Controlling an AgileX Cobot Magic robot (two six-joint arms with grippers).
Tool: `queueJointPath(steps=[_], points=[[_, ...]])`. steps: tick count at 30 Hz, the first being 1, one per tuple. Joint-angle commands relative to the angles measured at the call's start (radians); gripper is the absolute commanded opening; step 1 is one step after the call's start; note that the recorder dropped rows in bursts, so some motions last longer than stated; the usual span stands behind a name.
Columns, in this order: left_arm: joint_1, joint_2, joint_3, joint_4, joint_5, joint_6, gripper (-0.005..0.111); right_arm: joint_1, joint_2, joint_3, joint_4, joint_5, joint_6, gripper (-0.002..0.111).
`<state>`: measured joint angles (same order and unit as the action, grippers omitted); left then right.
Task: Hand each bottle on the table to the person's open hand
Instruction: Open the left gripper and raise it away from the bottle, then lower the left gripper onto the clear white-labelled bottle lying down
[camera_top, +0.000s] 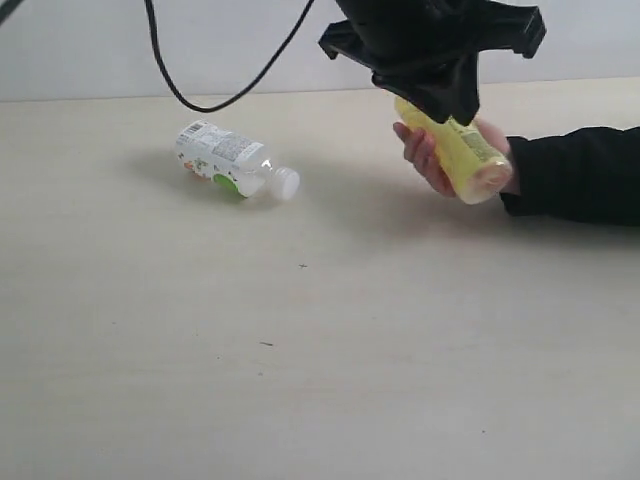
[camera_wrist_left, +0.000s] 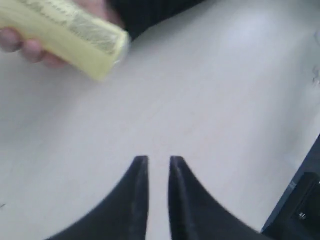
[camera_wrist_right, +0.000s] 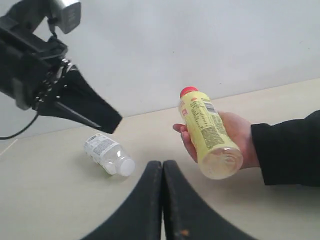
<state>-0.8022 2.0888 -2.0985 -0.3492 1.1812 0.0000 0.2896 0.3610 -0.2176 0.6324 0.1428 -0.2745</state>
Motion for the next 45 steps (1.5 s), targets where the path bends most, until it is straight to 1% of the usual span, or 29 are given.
queueJointPath(steps=[1,6,10,15,17,22,24,26,28,30,32,34,36,38,40,41,45], points=[[-0.004,-0.089,0.101,0.118,0.040,0.012,0.001,0.000,-0.006,0.003,-0.002,-0.010,-0.001,0.000],[0.004,-0.205,0.283,0.173,0.040,0.026,0.001,0.000,-0.006,0.003,-0.002,-0.010,-0.001,0.000],[0.015,-0.284,0.411,0.268,0.027,0.026,0.001,0.000,-0.006,0.003,-0.002,-0.010,-0.001,0.000],[0.071,-0.369,0.539,0.360,0.002,0.026,0.001,0.000,-0.006,0.003,-0.002,-0.010,-0.001,0.000],[0.097,-0.393,0.585,0.453,0.002,0.018,0.001,0.000,-0.006,0.003,-0.002,-0.010,-0.001,0.000],[0.168,-0.409,0.665,0.775,0.000,0.022,0.001,0.000,-0.006,0.003,-0.002,-0.010,-0.001,0.000],[0.197,-0.395,0.678,0.877,0.000,0.024,0.001,0.000,-0.006,0.003,-0.002,-0.010,-0.001,0.000],[0.213,-0.381,0.680,0.929,0.008,0.024,0.001,0.000,-0.006,0.003,-0.002,-0.010,-0.001,0.000],[0.224,-0.363,0.680,0.985,-0.028,0.080,0.000,0.000,-0.006,0.003,-0.002,-0.010,-0.001,0.000],[0.224,-0.348,0.680,1.042,-0.072,0.223,0.000,0.000,-0.006,0.003,-0.002,-0.010,-0.001,0.000],[0.227,-0.336,0.677,1.068,-0.124,0.338,0.000,0.000,-0.006,0.003,-0.002,-0.010,-0.001,0.000],[0.242,-0.315,0.659,1.052,-0.200,0.461,0.000,0.000,-0.006,0.003,-0.002,-0.010,-0.001,0.000],[0.266,-0.289,0.625,0.975,-0.258,0.583,0.000,0.000,-0.006,0.003,-0.002,-0.010,-0.001,0.000],[0.305,-0.260,0.579,0.818,-0.284,0.783,0.000,0.000,-0.006,0.003,-0.002,-0.010,-0.001,0.000],[0.349,-0.235,0.527,0.627,-0.268,1.013,0.000,0.000,-0.006,0.003,-0.002,-0.010,-0.001,0.000],[0.377,-0.221,0.493,0.549,-0.256,1.098,0.000,0.000,-0.006,0.003,-0.002,-0.010,-0.001,0.000],[0.490,-0.154,0.346,0.284,-0.191,1.298,0.000,0.000,-0.006,0.003,-0.002,-0.010,-0.001,0.000]])
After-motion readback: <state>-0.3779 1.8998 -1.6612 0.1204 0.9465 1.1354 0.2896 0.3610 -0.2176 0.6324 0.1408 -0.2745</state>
